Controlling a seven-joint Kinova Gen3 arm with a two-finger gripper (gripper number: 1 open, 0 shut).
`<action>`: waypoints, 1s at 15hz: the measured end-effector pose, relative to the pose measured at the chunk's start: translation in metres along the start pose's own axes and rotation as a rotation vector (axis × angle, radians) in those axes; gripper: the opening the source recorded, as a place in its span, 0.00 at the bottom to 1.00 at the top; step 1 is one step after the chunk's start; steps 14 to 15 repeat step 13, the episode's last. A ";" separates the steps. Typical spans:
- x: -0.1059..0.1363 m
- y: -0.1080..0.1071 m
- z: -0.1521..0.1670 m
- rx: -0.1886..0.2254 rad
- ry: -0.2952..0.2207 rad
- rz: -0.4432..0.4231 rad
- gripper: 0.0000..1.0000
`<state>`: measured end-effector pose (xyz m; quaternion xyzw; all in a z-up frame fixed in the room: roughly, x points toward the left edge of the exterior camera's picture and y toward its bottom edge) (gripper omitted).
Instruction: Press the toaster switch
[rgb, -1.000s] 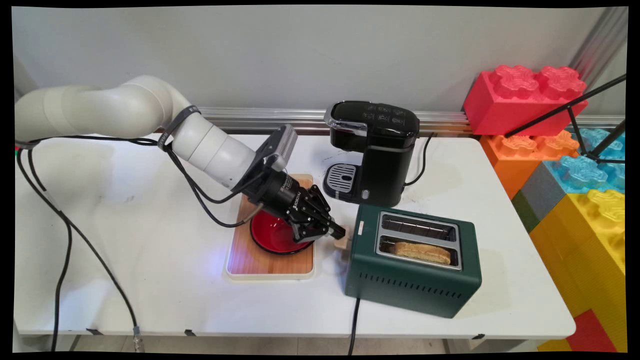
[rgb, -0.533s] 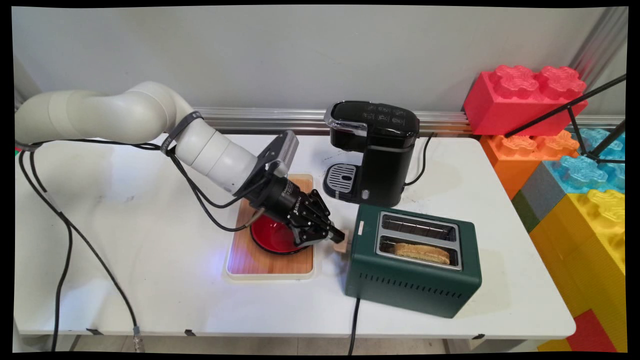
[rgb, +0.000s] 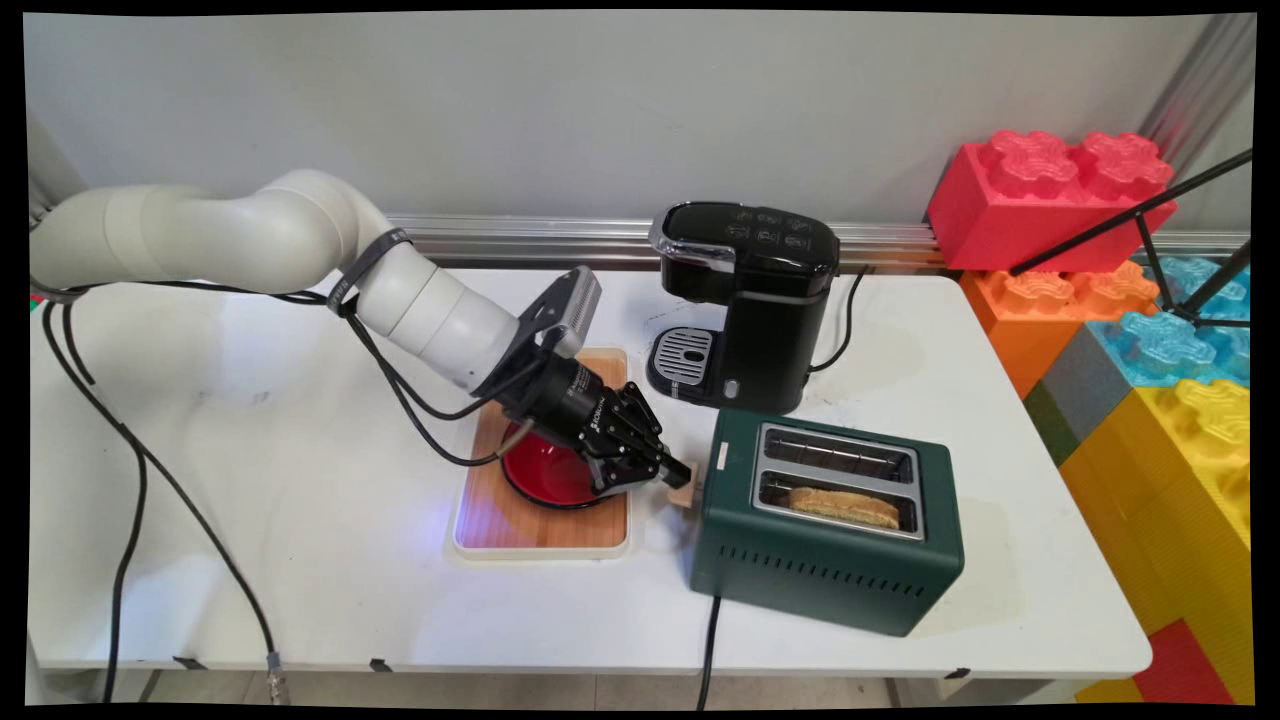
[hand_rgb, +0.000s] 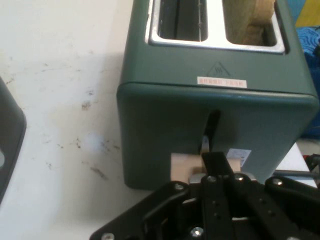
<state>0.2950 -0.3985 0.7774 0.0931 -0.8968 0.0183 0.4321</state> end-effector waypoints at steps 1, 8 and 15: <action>-0.001 0.000 0.000 0.001 -0.001 -0.002 0.00; -0.003 -0.002 0.002 0.005 -0.007 -0.012 0.00; -0.007 -0.003 0.002 0.010 -0.017 -0.024 0.00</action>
